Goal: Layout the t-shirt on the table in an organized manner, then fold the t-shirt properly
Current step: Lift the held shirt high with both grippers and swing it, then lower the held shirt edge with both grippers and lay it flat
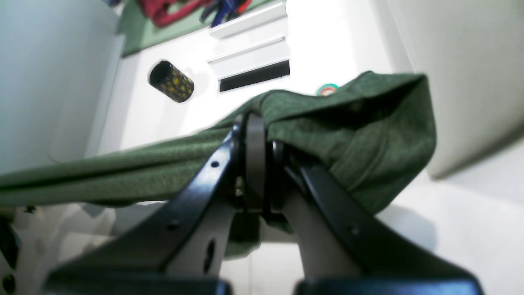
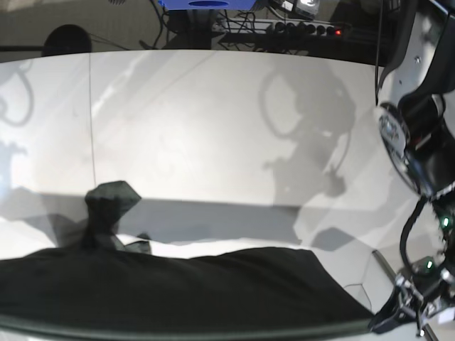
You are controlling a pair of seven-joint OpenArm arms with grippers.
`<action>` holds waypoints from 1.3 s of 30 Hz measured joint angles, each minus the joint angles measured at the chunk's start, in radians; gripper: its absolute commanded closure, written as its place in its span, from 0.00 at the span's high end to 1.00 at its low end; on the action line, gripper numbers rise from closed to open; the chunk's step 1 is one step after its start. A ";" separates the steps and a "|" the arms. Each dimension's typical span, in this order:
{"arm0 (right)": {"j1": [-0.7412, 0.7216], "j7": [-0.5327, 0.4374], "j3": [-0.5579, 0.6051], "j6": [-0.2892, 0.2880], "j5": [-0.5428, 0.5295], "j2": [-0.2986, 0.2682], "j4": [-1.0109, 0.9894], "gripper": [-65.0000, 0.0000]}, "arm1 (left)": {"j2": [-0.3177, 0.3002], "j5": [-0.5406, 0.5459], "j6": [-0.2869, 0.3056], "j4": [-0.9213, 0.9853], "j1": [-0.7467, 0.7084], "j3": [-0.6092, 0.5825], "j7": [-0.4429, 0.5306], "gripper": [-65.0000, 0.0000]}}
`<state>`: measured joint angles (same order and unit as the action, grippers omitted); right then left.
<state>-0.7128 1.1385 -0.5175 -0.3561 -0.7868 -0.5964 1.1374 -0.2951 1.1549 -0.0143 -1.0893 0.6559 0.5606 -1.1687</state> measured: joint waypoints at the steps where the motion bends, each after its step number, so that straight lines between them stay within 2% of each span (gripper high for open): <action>1: 0.020 0.021 -0.019 0.000 -0.008 0.002 0.019 0.00 | -0.003 0.005 0.000 -0.025 -0.023 0.001 -0.003 0.00; 6: 0.150 0.082 -0.135 0.000 -0.011 0.009 0.112 0.00 | -0.002 0.028 0.011 -0.142 -0.134 -0.005 -0.009 0.00; 11: 0.270 0.118 -0.256 0.000 -0.019 0.038 0.183 0.00 | -0.002 0.021 0.005 -0.223 -0.256 -0.005 -0.078 0.00; 14: 0.354 0.144 -0.326 -0.003 0.000 0.082 0.224 0.00 | -0.005 0.047 0.007 -0.298 -0.336 -0.004 -0.071 0.00; 19: 0.478 0.166 -0.412 -0.003 0.009 0.169 0.307 0.00 | -0.016 0.097 0.002 -0.313 -0.451 -0.002 -0.068 0.00; 27: 0.607 0.164 -0.489 -0.003 0.010 0.279 0.346 0.00 | -0.060 0.156 0.004 -0.317 -0.577 0.000 -0.055 0.00; 39: 0.769 0.143 -0.517 -0.003 0.020 0.375 0.346 0.00 | -0.063 0.163 0.006 -0.316 -0.769 -0.002 -0.044 0.00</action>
<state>0.0559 1.2812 -1.0348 -0.3592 -0.7670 -0.2214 1.4837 -0.3580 1.3174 -0.0078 -1.4055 -0.1131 0.5587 -1.2125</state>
